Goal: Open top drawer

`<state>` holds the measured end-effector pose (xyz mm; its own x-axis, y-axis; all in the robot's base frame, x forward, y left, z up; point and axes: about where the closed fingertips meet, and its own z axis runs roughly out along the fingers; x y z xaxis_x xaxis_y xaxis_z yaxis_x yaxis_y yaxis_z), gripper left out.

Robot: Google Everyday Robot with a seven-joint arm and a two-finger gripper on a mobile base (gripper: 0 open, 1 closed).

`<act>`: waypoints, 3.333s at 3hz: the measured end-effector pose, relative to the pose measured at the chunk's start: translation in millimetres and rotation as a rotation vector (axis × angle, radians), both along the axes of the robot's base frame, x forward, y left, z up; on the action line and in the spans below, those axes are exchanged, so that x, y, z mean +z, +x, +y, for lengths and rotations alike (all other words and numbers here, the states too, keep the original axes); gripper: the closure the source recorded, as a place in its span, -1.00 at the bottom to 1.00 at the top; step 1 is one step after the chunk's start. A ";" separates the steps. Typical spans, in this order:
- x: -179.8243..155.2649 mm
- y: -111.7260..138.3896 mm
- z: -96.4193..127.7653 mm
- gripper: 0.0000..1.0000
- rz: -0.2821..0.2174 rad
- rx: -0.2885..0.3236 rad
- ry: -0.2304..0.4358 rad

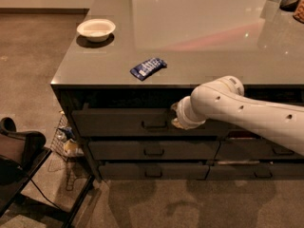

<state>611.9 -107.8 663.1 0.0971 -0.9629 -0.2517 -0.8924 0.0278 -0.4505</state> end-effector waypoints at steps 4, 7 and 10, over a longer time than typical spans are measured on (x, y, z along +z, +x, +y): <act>1.2 -0.8 1.7 -0.12 0.004 0.004 -0.001; 14.7 -55.2 -13.7 1.00 0.098 0.008 -0.083; 26.0 -81.4 -23.3 1.00 0.143 -0.009 -0.106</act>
Offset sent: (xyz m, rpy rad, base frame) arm -0.0002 0.0002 0.0005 -0.0001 0.0006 0.0005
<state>530.6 -131.1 689.0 0.0584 -0.9855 -0.1592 -0.9474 -0.0045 -0.3200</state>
